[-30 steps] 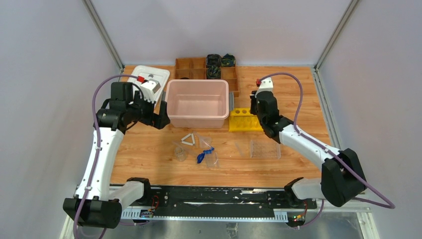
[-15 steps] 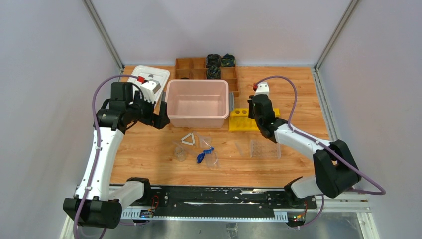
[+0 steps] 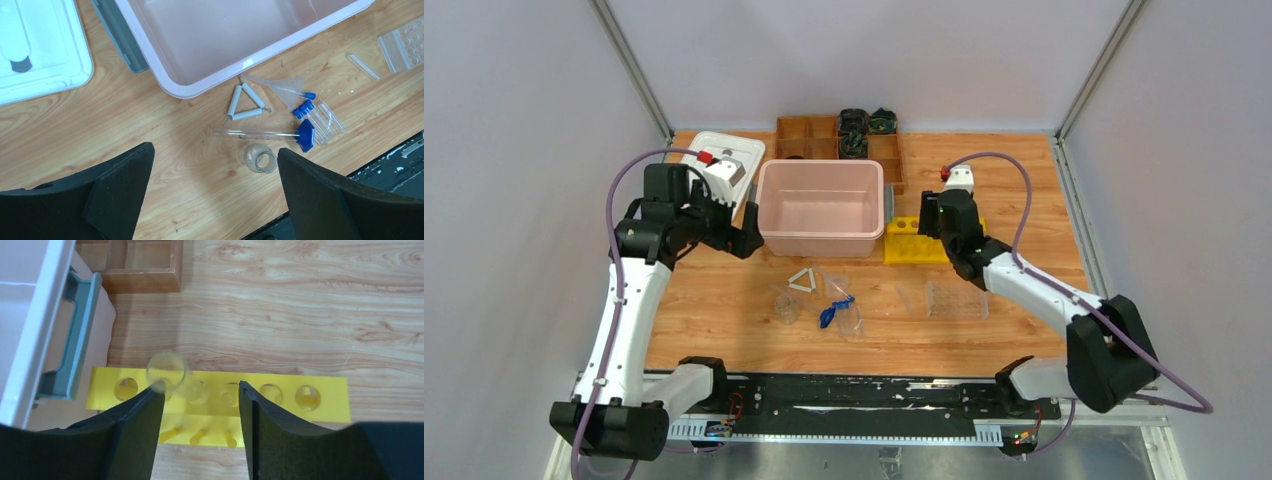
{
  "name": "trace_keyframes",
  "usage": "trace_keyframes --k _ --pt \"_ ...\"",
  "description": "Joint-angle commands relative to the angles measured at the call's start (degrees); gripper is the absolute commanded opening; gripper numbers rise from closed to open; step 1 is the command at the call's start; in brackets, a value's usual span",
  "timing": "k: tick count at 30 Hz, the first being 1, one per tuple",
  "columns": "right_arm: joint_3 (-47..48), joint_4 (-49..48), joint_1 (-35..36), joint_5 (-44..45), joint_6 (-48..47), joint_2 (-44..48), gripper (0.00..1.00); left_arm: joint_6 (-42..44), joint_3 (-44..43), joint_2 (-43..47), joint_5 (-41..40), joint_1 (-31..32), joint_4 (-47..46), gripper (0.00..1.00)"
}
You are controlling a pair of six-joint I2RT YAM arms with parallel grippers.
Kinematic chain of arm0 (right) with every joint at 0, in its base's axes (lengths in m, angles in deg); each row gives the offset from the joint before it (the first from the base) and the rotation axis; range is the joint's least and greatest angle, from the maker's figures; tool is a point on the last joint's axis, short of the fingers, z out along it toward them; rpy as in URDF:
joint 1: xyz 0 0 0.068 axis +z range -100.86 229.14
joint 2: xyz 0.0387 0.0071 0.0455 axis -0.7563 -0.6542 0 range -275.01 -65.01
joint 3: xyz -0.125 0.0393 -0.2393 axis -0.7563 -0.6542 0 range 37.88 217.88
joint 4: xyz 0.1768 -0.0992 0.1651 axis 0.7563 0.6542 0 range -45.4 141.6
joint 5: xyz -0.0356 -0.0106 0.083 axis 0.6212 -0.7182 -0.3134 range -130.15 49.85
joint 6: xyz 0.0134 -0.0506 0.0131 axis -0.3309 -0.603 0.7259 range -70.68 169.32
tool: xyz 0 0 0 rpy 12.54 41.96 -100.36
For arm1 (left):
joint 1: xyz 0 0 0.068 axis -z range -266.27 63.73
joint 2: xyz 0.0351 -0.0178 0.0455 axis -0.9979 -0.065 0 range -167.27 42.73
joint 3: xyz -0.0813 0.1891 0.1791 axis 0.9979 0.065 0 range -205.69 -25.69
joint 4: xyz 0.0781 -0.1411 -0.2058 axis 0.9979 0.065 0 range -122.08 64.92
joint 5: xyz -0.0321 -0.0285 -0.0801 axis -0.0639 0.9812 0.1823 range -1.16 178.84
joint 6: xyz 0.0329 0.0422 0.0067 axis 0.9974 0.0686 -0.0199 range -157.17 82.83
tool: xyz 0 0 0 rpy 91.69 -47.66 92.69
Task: Organize the chemistry lab equipment
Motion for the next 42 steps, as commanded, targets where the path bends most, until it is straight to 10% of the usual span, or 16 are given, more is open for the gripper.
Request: trace_keyframes --k 1,6,16,42 --pt "3.39 7.62 -0.74 0.54 2.96 7.25 0.68 0.82 -1.77 1.76 -0.60 0.30 0.14 1.00" --pt "8.73 19.12 0.28 2.27 6.84 15.42 0.86 1.30 -1.91 3.00 0.11 0.24 0.14 1.00" --pt "17.29 36.14 16.14 0.65 11.33 14.02 0.58 0.83 -2.73 3.33 -0.41 0.21 0.14 1.00" --pt "-0.93 24.99 22.35 -1.08 19.05 -4.92 0.48 0.26 -2.06 4.33 1.29 0.22 0.14 1.00"
